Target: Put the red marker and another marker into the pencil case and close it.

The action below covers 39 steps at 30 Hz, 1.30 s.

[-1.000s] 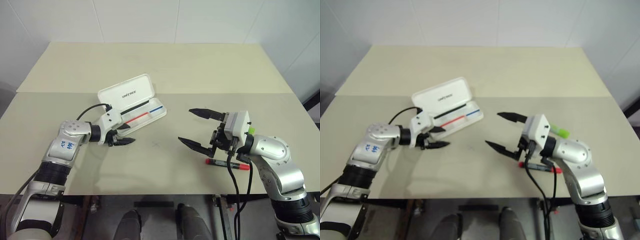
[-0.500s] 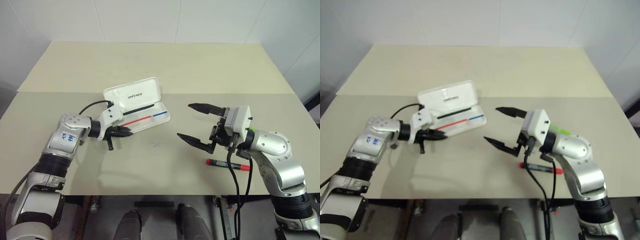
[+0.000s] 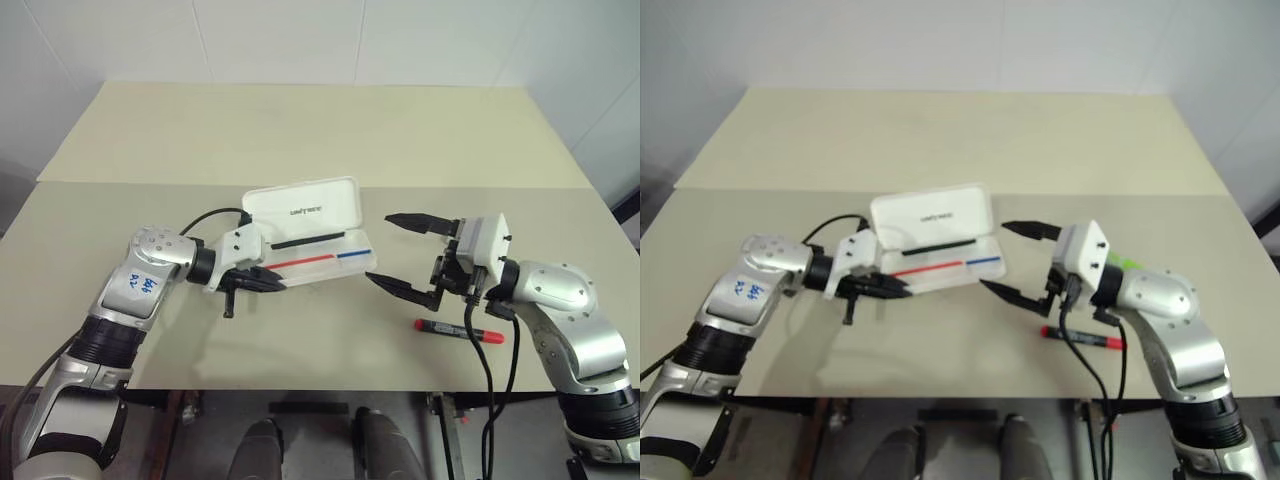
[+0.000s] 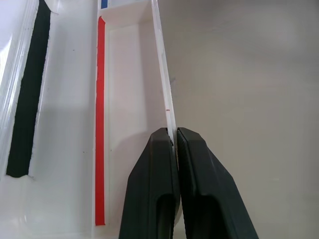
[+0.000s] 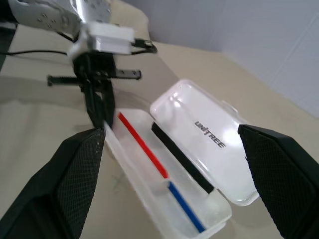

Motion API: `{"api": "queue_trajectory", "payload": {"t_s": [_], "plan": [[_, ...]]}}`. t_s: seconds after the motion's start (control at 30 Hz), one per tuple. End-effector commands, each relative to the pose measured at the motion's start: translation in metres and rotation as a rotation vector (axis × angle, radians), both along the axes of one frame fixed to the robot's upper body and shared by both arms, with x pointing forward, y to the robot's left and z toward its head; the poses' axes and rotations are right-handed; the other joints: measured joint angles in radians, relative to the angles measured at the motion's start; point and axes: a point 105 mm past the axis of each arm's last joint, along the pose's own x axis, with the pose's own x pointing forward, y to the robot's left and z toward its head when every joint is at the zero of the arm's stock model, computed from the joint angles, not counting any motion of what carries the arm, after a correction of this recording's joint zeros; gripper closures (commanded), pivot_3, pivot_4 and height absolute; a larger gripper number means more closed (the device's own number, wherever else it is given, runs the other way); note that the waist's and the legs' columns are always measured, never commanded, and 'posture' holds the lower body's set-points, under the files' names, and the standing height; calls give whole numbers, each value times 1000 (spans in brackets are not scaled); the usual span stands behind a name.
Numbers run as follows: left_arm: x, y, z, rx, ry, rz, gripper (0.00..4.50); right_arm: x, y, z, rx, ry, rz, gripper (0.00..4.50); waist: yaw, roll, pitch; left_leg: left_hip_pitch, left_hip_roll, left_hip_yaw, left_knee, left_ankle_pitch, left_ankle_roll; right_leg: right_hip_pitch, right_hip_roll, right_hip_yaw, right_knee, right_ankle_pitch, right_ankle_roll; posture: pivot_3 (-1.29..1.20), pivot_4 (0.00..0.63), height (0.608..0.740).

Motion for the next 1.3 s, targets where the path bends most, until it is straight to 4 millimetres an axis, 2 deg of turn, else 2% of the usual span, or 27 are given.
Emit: {"api": "queue_trajectory", "payload": {"t_s": [0.03, 0.3, 0.43, 0.57, 0.73, 0.93, 1.0, 1.17, 1.3], "plan": [[-13, -1, 3, 19, -31, -87, 4453, -8, -5, 10, 4, -31, 2, 0, -5, 0, 0, 0, 0, 0, 0, 0, 0, 0, 0, 0, 0, 0, 0, 0, 150, 740], [-12, 6, -21, 63, -31, -94, 4453, -14, -8, 13, 1, -31, -20, 0, -1, 0, 0, 1, 0, 0, 1, 0, 0, 0, 0, 0, 0, -1, -3, 0, 150, 740], [-6, 2, -21, 44, -28, -77, 4453, -16, -7, 14, 1, -29, -22, 0, 0, 0, 0, 1, 0, 0, 2, 0, 0, 0, 0, 0, 0, -1, -3, 0, 150, 740], [-6, -1, -21, 32, -16, -67, 3468, -15, -7, 14, 3, -26, -26, 0, 0, 0, 0, 1, 0, 0, 2, 0, 0, 1, 0, 0, 1, -1, -3, 0, 150, 740], [-14, -5, -6, -13, -14, -96, 1792, -13, -5, 12, 7, -18, -16, 0, -1, 0, 0, 0, 0, 0, 2, 0, 0, 0, 0, 0, 1, -1, -3, 0, 150, 740], [-27, -4, 14, -78, -26, -123, 1792, -8, 0, 9, 19, -7, 11, 0, -4, 0, 0, 1, 0, 0, 1, 0, 0, 0, 0, 0, 1, -1, -2, 0, 150, 740], [-31, -2, 19, -97, -17, -121, 1445, -7, 2, 8, 20, -2, 20, 0, -3, 0, 0, 1, 0, 0, 1, 0, 0, 0, 0, 0, 1, -1, -2, 0, 150, 740], [-49, 11, 32, -154, 7, -130, 6, -5, 0, 5, 22, 15, 21, 0, -6, 0, 0, 1, 0, 0, 1, 0, 0, 0, 0, 0, 1, -1, -2, 0, 150, 740], [-59, 23, 32, -167, -19, -103, 6, -2, -11, 0, 24, 50, -16, 0, -5, 0, 0, 1, 0, 0, 0, 0, 0, 0, 0, 0, 1, -1, -3, 0, 150, 740]]}}
